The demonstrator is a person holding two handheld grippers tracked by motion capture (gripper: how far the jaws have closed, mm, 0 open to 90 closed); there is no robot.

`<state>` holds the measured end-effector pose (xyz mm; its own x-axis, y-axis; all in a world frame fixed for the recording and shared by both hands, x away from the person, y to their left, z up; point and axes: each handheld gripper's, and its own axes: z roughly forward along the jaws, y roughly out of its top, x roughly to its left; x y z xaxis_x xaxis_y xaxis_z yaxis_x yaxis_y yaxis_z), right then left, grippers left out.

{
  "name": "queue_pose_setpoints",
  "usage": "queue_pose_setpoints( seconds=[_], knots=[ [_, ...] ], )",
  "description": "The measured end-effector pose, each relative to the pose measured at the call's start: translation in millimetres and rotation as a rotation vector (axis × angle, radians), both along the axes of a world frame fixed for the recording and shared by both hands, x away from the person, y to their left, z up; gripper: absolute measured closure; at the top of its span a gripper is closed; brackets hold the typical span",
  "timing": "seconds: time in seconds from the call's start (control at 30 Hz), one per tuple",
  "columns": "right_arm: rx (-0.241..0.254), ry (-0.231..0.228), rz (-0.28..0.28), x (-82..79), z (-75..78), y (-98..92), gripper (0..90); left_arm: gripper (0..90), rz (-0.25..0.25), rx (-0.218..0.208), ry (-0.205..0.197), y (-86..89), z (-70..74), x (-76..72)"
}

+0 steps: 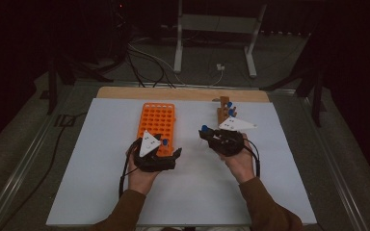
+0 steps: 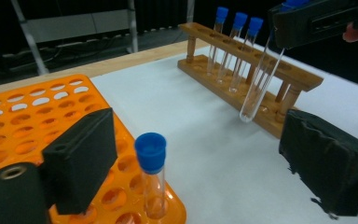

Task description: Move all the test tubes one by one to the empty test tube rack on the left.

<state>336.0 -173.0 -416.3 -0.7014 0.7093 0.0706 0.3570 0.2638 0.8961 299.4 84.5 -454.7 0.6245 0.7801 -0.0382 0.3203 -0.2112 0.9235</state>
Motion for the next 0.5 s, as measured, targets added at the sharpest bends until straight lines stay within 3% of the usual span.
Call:
queue_pose_setpoints(
  seconds=[0.1, 0.27, 0.5],
  knots=[
    [0.001, 0.017, 0.024, -1.6, -1.5, 7.3, 76.3, 17.6, -0.002, 0.023, -0.021, -6.5, 1.0, -2.9],
    [-0.007, 0.029, 0.062, -7.5, -1.2, 19.9, 76.3, 34.2, -0.035, 0.041, -0.062, -14.5, 3.2, -7.4],
    [-0.004, 0.043, 0.107, -13.0, 0.1, 33.7, 76.3, 52.1, -0.087, 0.067, -0.071, -22.5, 0.6, -8.8]
  ],
)
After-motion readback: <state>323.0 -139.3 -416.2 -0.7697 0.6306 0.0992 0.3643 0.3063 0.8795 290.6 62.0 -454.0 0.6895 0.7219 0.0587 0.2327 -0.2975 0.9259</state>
